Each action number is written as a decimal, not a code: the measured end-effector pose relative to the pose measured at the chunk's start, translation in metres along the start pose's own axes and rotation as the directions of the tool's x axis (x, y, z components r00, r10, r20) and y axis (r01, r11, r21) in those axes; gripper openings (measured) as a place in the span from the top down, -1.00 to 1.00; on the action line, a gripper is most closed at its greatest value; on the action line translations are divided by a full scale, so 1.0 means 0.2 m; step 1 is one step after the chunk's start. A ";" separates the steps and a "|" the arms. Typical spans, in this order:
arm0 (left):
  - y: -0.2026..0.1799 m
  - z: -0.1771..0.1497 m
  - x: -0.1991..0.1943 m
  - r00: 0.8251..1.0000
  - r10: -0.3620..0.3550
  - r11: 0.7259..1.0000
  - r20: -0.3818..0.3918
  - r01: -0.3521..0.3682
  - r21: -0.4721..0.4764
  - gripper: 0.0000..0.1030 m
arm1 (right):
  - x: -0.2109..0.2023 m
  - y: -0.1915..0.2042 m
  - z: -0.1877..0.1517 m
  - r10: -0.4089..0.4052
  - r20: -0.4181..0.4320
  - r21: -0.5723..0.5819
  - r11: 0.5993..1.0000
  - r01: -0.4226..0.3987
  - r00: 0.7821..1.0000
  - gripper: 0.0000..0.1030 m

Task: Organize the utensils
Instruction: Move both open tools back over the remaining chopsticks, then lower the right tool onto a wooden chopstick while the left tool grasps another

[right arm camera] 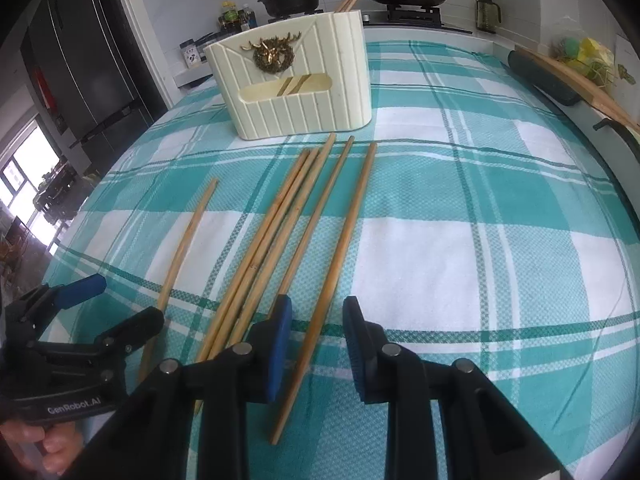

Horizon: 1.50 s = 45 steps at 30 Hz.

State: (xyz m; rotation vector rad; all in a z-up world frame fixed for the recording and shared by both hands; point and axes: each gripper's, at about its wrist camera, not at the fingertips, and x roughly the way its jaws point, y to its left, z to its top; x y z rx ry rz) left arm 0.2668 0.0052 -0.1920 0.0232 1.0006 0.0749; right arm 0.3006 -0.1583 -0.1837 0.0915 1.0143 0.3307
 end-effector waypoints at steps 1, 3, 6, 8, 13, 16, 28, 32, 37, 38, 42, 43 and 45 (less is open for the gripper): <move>0.00 0.00 0.01 1.000 0.012 1.000 -0.002 -0.012 0.003 -0.82 | 0.01 0.01 0.00 -0.009 0.011 -0.010 1.000 0.009 1.000 0.48; 0.02 -0.01 0.01 1.000 0.013 1.000 0.000 -0.013 -0.009 -0.83 | 0.01 0.04 0.01 -0.049 0.012 -0.036 0.998 0.049 0.999 0.65; 0.06 -0.01 0.02 1.000 0.011 0.999 -0.013 -0.012 -0.037 -0.83 | 0.01 0.02 0.01 -0.085 0.016 -0.021 0.996 0.086 0.996 0.82; 0.09 -0.01 0.02 1.000 0.014 0.999 -0.018 -0.015 -0.049 -0.83 | 0.00 0.00 0.00 -0.110 0.020 -0.008 0.994 0.110 0.994 0.85; 0.14 -0.02 0.02 1.000 0.014 0.998 -0.025 -0.015 -0.066 -0.83 | -0.05 -0.10 -0.03 -0.167 0.026 0.050 0.985 0.166 0.986 0.87; 0.17 -0.03 0.02 0.999 0.025 0.998 -0.027 -0.027 -0.065 -0.83 | -0.09 -0.19 -0.07 -0.210 0.024 0.095 0.974 0.207 0.977 0.87; 0.25 -0.04 0.02 0.999 -0.046 0.998 -0.013 0.045 -0.042 -0.82 | -0.23 -0.34 -0.18 -0.184 0.025 0.146 0.973 0.178 0.983 0.06; 0.24 -0.05 0.02 0.999 -0.030 0.999 -0.010 0.030 -0.014 -0.83 | -0.22 -0.32 -0.20 -0.183 0.023 0.111 0.977 0.179 0.983 0.06; 0.24 -0.05 0.03 1.000 -0.022 1.000 -0.011 0.022 -0.017 -0.91 | -0.21 -0.30 -0.21 -0.207 0.030 0.080 0.976 0.204 0.978 0.05; 0.24 -0.05 0.03 1.000 -0.021 1.000 -0.015 0.021 -0.018 -0.91 | -0.21 -0.29 -0.22 -0.211 0.033 0.069 0.976 0.208 0.977 0.03; 0.24 -0.04 0.04 1.000 -0.016 1.000 -0.027 0.015 -0.022 -0.95 | -0.21 -0.27 -0.24 -0.228 0.049 0.039 0.973 0.226 0.972 0.00; 0.25 -0.05 0.04 1.000 -0.015 1.000 -0.027 0.014 -0.025 -0.96 | -0.21 -0.27 -0.24 -0.229 0.051 0.039 0.973 0.227 0.972 0.00; 0.25 -0.05 0.04 1.000 -0.012 1.000 -0.025 0.011 -0.028 -0.97 | -0.21 -0.27 -0.23 -0.229 0.048 0.039 0.973 0.227 0.972 -0.03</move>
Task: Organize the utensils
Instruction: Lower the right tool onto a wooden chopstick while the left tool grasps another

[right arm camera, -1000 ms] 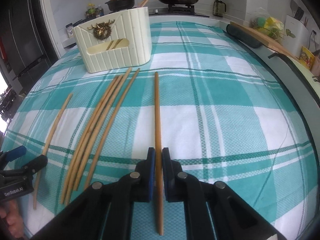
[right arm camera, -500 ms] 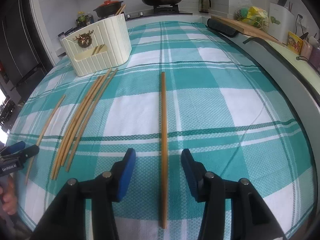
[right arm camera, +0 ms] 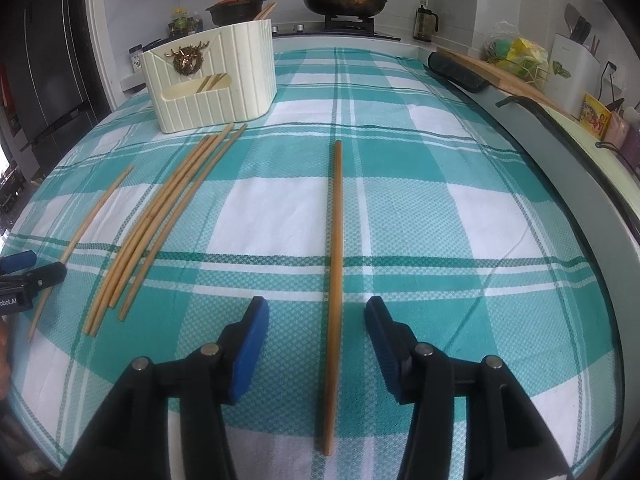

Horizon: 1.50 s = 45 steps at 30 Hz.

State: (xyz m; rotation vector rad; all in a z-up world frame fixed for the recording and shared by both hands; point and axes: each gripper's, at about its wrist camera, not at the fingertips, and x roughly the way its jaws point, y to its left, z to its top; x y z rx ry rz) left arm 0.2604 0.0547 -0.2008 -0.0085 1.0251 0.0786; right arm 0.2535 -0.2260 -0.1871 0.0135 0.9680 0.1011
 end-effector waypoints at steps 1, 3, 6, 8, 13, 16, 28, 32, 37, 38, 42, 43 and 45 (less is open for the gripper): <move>0.00 0.00 0.00 1.000 0.000 1.000 -0.001 0.000 -0.001 -0.98 | 0.00 0.00 0.00 0.002 -0.002 -0.002 1.000 -0.002 1.000 -0.04; 0.00 0.00 0.00 1.000 -0.003 1.000 -0.004 0.003 0.001 -0.98 | 0.00 0.00 0.00 0.003 -0.005 -0.003 1.000 -0.003 1.000 -0.06; 0.01 0.01 0.00 1.000 -0.024 1.000 -0.002 0.024 0.005 -0.95 | 0.01 0.00 0.00 0.006 -0.008 -0.004 1.000 -0.006 1.000 -0.10; 0.02 0.01 -0.01 0.997 -0.076 0.997 0.005 0.076 0.010 -0.95 | 0.01 0.01 0.01 0.006 -0.015 -0.007 1.000 -0.007 1.000 -0.12; 0.06 0.06 -0.05 0.981 -0.191 0.981 0.023 0.192 -0.034 -0.95 | 0.00 -0.04 0.04 0.066 -0.036 0.054 0.996 -0.064 0.997 -0.11; 0.05 0.12 -0.05 0.983 -0.183 0.983 0.023 0.184 -0.003 -0.95 | -0.01 -0.09 0.05 0.077 -0.043 0.073 0.995 -0.074 0.996 -0.11; -0.01 0.36 0.09 0.984 -0.164 0.979 -0.065 0.170 0.112 -0.83 | 0.12 -0.15 0.29 0.098 -0.136 -0.044 0.994 -0.104 0.986 -0.11; -0.02 0.42 0.17 0.980 -0.167 0.978 -0.110 0.179 0.110 -0.75 | 0.24 -0.14 0.38 0.116 -0.184 -0.052 0.991 -0.127 0.976 -0.09; -0.07 0.49 0.24 0.983 -0.128 0.976 -0.135 0.149 0.161 -0.58 | 0.33 -0.09 0.48 0.077 -0.197 -0.107 0.989 -0.100 0.977 -0.02; -0.09 0.50 0.25 0.983 -0.120 0.975 -0.137 0.143 0.173 -0.56 | 0.35 -0.08 0.50 0.070 -0.201 -0.117 0.989 -0.095 0.977 0.02; -0.15 0.53 0.25 0.984 -0.112 0.970 -0.138 0.139 0.198 -0.18 | 0.43 -0.04 0.60 0.067 -0.200 -0.127 0.988 -0.093 0.978 0.17; -0.16 0.53 0.24 0.984 -0.116 0.969 -0.135 0.142 0.202 0.01 | 0.44 -0.04 0.62 0.064 -0.197 -0.117 0.989 -0.088 0.978 0.20; -0.17 0.53 0.24 0.987 -0.108 0.968 -0.118 0.131 0.216 0.29 | 0.46 -0.04 0.65 0.052 -0.184 -0.110 0.991 -0.073 0.981 0.33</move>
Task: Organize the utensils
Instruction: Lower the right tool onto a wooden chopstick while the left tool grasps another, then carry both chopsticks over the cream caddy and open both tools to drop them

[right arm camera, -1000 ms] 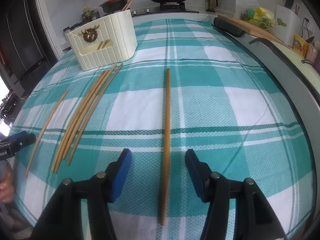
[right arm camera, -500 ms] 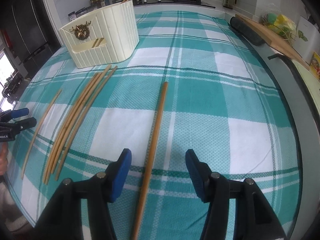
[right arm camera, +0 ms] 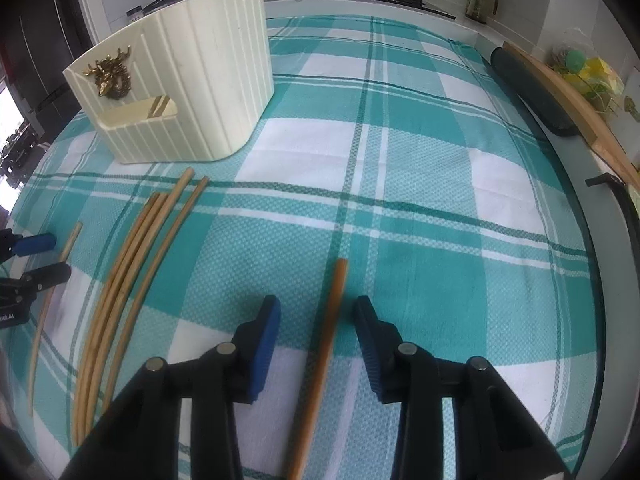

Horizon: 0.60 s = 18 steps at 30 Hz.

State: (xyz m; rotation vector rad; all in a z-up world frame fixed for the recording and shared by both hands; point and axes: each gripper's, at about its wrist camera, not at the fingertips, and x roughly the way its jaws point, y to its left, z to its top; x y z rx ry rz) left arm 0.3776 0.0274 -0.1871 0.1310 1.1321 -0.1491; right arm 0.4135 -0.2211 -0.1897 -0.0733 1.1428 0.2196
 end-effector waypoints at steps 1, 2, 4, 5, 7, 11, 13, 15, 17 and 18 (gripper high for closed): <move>0.00 0.00 0.00 1.000 0.007 1.000 0.008 -0.007 0.005 0.60 | 0.01 0.00 0.01 -0.006 0.003 0.006 1.000 0.006 1.000 0.37; 0.00 0.01 0.00 1.000 0.003 1.000 0.013 -0.003 0.005 0.75 | 0.01 0.00 0.02 -0.015 0.008 0.013 1.000 0.015 1.000 0.50; 0.00 0.02 0.00 1.000 -0.003 1.000 0.021 0.003 -0.006 0.87 | 0.02 0.00 0.04 -0.030 0.016 0.021 0.999 0.030 0.999 0.68; 0.01 0.02 0.00 1.000 -0.005 1.000 0.027 0.005 -0.011 0.88 | 0.02 0.00 0.04 -0.033 0.020 0.027 0.999 0.032 0.999 0.83; 0.01 0.02 0.00 0.999 -0.009 1.000 0.038 0.010 -0.020 0.91 | 0.02 0.00 0.05 -0.029 0.032 0.049 0.998 0.027 0.999 0.84; 0.03 0.04 -0.02 0.998 -0.018 0.999 0.053 0.021 -0.049 0.91 | 0.02 -0.03 0.05 -0.003 0.054 0.108 0.994 -0.003 0.999 0.86; 0.05 0.05 -0.07 0.996 -0.023 0.997 0.081 0.029 -0.067 0.91 | -0.01 -0.04 0.05 0.018 0.079 0.134 0.991 -0.029 0.997 0.86; 0.06 0.06 -0.14 0.993 -0.025 0.996 0.112 0.035 -0.084 0.91 | -0.07 -0.04 0.05 0.026 0.115 0.131 0.990 -0.041 0.993 0.86; 0.08 0.07 -0.22 0.989 -0.022 0.995 0.144 0.035 -0.094 0.91 | -0.14 -0.03 0.05 0.033 0.151 0.118 0.992 -0.051 0.988 0.86; 0.08 0.07 -0.26 0.987 -0.021 0.994 0.162 0.037 -0.098 0.91 | -0.19 -0.02 0.05 0.037 0.168 0.112 0.992 -0.056 0.985 0.86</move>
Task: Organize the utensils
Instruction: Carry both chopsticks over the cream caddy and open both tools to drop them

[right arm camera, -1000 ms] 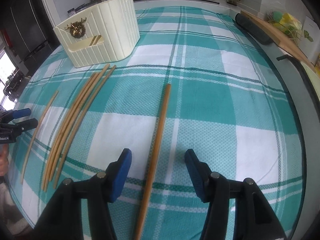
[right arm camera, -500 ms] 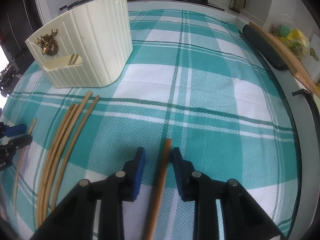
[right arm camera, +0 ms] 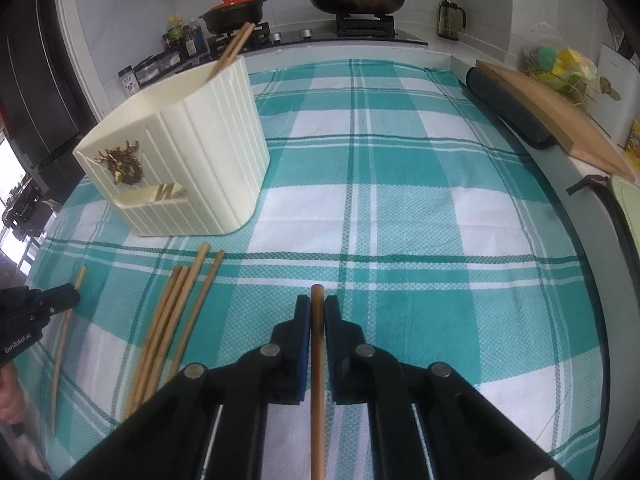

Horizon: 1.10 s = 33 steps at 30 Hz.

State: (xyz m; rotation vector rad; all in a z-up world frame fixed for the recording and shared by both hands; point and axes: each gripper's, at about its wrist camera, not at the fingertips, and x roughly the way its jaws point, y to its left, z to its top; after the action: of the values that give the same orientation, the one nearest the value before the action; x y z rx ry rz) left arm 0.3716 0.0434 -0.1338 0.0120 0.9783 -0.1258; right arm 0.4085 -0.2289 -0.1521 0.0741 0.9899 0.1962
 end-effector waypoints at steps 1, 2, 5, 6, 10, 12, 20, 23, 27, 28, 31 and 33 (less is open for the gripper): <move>0.00 0.01 -0.04 1.000 -0.002 1.000 0.019 0.002 -0.005 0.91 | -0.04 0.00 0.01 0.009 0.017 -0.002 1.000 -0.009 1.000 0.86; 0.01 0.02 -0.09 0.999 -0.006 1.000 0.037 0.006 -0.011 0.91 | -0.09 0.01 0.01 0.018 0.035 -0.003 1.000 -0.018 0.999 0.86; 0.01 0.05 -0.23 0.996 -0.025 0.999 0.088 0.027 -0.023 0.91 | -0.25 0.01 0.03 0.052 0.104 -0.003 0.999 -0.052 0.993 0.86; 0.01 0.06 -0.28 0.994 -0.029 0.999 0.109 0.032 -0.023 0.91 | -0.31 0.01 0.03 0.064 0.127 -0.004 0.998 -0.064 0.990 0.86; -0.01 0.08 -0.48 0.979 -0.050 0.998 0.199 0.055 -0.018 0.91 | -0.53 0.01 0.05 0.102 0.218 -0.015 0.995 -0.102 0.971 0.86; -0.01 0.09 -0.56 0.970 -0.064 0.997 0.232 0.070 -0.015 0.91 | -0.63 0.02 0.05 0.114 0.250 -0.017 0.993 -0.114 0.961 0.86; -0.02 0.16 -0.78 0.939 -0.082 0.996 0.335 0.089 -0.006 0.91 | -0.90 0.06 0.10 0.131 0.385 -0.036 0.991 -0.127 0.913 0.86; -0.02 0.23 -0.85 0.924 -0.084 0.996 0.373 0.092 -0.002 0.91 | -0.96 0.08 0.15 0.123 0.438 -0.041 0.992 -0.117 0.890 0.86; 0.00 0.41 -0.97 0.902 -0.094 0.995 0.420 0.104 -0.002 0.91 | -1.03 0.10 0.31 0.129 0.491 -0.039 0.991 -0.126 0.862 0.86; 0.00 0.46 -1.01 0.894 -0.090 0.995 0.438 0.100 0.000 0.91 | -1.05 0.11 0.36 0.132 0.504 -0.042 0.991 -0.128 0.854 0.86; 0.00 0.62 -1.10 0.867 -0.074 0.997 0.493 0.079 0.011 0.91 | -1.12 0.15 0.53 0.145 0.544 -0.060 0.989 -0.134 0.826 0.86; 0.00 0.73 -1.11 0.857 -0.064 0.998 0.512 0.069 0.009 0.91 | -1.14 0.19 0.64 0.158 0.567 -0.079 0.987 -0.137 0.808 0.86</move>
State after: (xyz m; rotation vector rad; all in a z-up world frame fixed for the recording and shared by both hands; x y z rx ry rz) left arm 0.3693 0.0568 0.1313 -0.0624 0.4423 -0.1778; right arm 0.3898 -0.2341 0.1120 0.1693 0.3724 0.3131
